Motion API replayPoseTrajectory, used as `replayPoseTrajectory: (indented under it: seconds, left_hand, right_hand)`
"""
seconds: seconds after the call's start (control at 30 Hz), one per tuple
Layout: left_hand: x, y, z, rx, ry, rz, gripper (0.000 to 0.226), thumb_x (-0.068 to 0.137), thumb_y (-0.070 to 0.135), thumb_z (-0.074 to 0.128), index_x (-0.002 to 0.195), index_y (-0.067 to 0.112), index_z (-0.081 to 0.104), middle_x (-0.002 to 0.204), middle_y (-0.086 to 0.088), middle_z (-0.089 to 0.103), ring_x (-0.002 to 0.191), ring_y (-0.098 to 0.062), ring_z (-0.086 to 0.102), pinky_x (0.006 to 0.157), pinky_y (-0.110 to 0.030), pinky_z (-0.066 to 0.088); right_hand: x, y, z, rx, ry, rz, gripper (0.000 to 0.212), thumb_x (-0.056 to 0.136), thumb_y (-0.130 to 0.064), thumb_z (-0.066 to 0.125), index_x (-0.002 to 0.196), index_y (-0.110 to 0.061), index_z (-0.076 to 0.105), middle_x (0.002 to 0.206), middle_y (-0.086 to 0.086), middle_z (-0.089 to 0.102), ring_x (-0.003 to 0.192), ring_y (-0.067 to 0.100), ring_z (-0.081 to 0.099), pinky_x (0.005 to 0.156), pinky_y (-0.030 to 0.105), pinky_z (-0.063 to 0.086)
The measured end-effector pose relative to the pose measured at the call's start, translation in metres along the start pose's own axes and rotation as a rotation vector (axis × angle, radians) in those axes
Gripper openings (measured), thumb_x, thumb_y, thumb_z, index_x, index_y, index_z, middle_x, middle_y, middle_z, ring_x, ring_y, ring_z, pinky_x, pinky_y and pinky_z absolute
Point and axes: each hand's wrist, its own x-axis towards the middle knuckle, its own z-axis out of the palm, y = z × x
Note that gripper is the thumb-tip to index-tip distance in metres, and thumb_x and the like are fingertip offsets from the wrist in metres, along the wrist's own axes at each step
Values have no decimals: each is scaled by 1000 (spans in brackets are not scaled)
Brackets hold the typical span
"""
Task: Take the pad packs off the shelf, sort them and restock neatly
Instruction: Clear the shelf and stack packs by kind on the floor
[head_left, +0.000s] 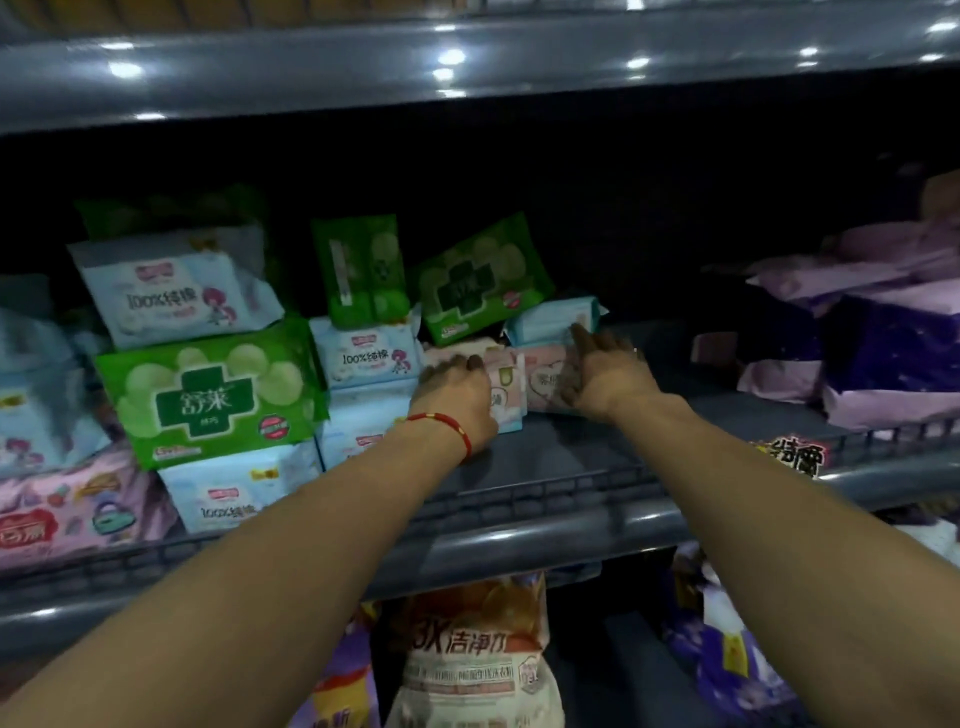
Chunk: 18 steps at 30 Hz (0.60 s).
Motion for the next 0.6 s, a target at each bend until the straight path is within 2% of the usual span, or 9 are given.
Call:
replayPoseTrajectory:
  seconds: [0.1, 0.2, 0.27, 0.37, 0.47, 0.6]
  left_hand:
    - [4, 4, 12, 142, 87, -1, 67, 86, 17, 67, 146, 3, 39, 144, -20, 38, 133, -39, 37, 108, -47, 39]
    - [7, 1, 10, 175, 133, -13, 66, 84, 10, 69, 144, 8, 43, 143, -20, 36, 134, -39, 34, 107, -48, 39]
    - [8, -3, 4, 138, 117, -11, 70, 82, 9, 71, 144, 15, 40, 145, -16, 37, 136, -38, 31, 109, -48, 37]
    - [7, -5, -6, 88, 103, 40, 64, 81, 15, 73, 136, 25, 42, 140, -10, 51, 135, -34, 36, 108, -47, 34]
    - [5, -5, -17, -129, 113, 37, 56, 81, 25, 78, 130, 32, 50, 129, -6, 60, 124, -30, 49, 103, -41, 42]
    - [-4, -6, -37, -521, 11, 35, 55, 81, 27, 82, 130, 34, 59, 124, -1, 63, 110, -22, 60, 96, -36, 54]
  right_hand:
    - [1, 0, 10, -56, 88, -13, 72, 92, -38, 65, 153, -22, 31, 150, 13, 32, 138, 35, 29, 106, 47, 37]
    - [-5, 2, 7, -73, 124, -35, 61, 90, -25, 70, 147, -21, 46, 146, 13, 34, 136, 35, 29, 102, 48, 40]
    - [-8, 7, 2, -70, 127, -41, 59, 89, -22, 71, 144, -21, 49, 146, 13, 36, 136, 35, 30, 101, 46, 41]
    - [-15, 18, -12, -16, 39, -22, 50, 93, -16, 61, 140, -21, 47, 144, 11, 48, 134, 33, 40, 102, 45, 39]
    - [-21, 34, -30, 112, -14, 23, 56, 88, -15, 61, 142, -24, 49, 137, 13, 58, 127, 35, 52, 108, 46, 42]
    - [-37, 54, -61, 296, -38, -9, 68, 78, -22, 84, 140, -16, 58, 127, 8, 68, 112, 25, 66, 101, 36, 54]
